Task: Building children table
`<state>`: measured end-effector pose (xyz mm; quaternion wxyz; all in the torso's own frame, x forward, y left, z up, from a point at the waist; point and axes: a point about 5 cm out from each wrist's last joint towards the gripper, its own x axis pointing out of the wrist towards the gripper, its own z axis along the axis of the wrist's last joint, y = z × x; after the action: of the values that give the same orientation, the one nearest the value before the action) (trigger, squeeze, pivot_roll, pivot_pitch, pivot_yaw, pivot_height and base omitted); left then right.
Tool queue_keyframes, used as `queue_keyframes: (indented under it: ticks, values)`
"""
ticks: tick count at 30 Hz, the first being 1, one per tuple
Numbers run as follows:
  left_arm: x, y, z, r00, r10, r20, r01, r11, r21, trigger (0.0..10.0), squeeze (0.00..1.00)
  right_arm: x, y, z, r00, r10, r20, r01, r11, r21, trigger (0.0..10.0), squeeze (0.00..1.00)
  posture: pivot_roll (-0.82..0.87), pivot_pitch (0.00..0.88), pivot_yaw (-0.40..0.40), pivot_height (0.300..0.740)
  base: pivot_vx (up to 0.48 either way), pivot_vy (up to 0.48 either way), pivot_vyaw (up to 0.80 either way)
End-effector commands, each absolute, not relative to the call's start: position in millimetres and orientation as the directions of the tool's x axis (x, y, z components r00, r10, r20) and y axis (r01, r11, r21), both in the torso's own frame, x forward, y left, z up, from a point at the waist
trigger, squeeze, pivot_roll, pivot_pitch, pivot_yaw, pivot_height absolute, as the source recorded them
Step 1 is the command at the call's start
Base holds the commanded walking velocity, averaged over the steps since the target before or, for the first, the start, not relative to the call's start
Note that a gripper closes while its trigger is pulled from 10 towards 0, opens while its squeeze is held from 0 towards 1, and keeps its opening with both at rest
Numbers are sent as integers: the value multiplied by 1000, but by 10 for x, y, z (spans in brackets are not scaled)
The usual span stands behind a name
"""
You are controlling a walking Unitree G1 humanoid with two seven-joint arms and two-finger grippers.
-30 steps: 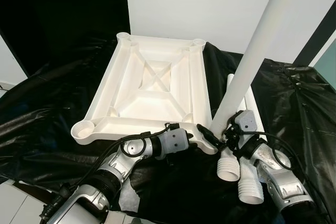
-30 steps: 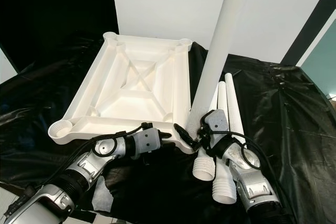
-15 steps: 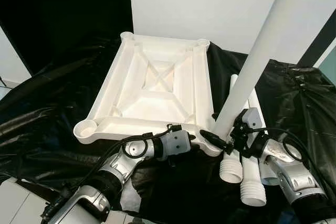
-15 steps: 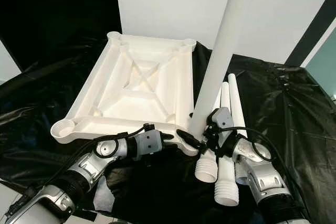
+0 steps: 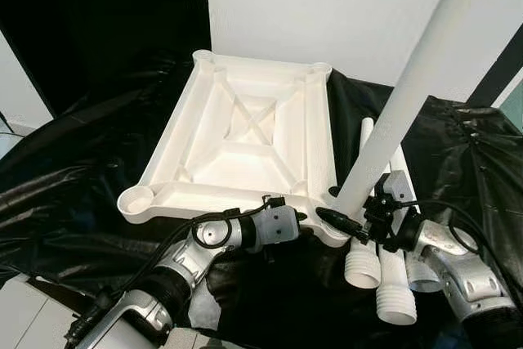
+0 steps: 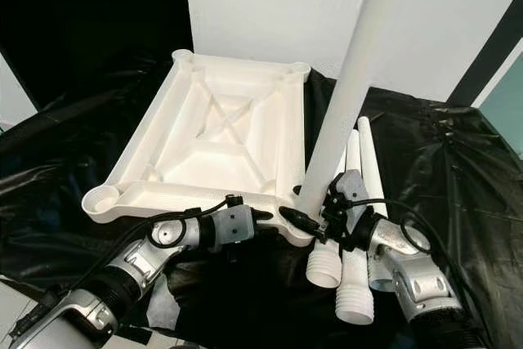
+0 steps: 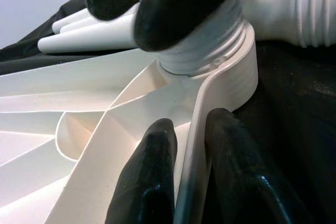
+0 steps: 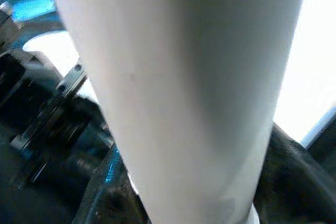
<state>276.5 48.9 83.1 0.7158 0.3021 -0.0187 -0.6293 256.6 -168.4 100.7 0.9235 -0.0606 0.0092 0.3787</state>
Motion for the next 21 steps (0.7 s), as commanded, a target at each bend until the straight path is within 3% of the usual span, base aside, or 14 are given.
queue_keyframes:
  ticks: [1,6,12,13,14,15,16,17,21]
  values:
    - [2612,605,565,80,-862,-500,930,-116,348,10000,0,2391,-1798,818,893,450,-10,-448,886,-119,0,0,262,0,-97,740,0,0,0]
    - [2591,629,555,84,-864,-496,933,-107,343,10000,0,2352,-1771,901,953,284,103,-278,958,-67,0,0,261,0,-94,740,0,0,0]
    - [2575,652,531,80,-859,-506,936,-111,335,10000,0,2384,-1759,910,958,267,103,-260,963,-72,0,0,261,0,-93,740,0,0,0]
    - [2584,646,540,81,-860,-505,935,-109,337,10000,0,2398,-1756,903,959,266,93,-260,963,-77,1725,0,259,0,-93,740,0,0,0]
    - [2584,646,540,81,-860,-505,935,-109,337,10000,0,2398,-1756,903,959,266,93,-260,963,-77,1725,0,259,0,-93,740,0,0,0]
    - [2592,640,547,83,-860,-503,934,-108,339,10000,0,2415,-1757,890,961,268,74,-261,961,-86,6941,0,259,0,-95,740,0,0,0]
    - [2598,635,552,84,-861,-502,934,-108,341,10000,0,2420,-1755,878,963,261,65,-255,962,-94,10000,114,258,0,-95,740,0,0,0]
    - [2600,630,554,85,-861,-501,934,-107,342,10000,0,2432,-1756,874,963,261,63,-256,963,-83,10000,1000,257,0,-96,740,0,0,0]
    - [2585,616,546,82,-863,-499,934,-108,340,10000,0,2496,-1741,879,941,338,28,-336,940,-60,10000,1000,250,0,-95,740,0,0,0]
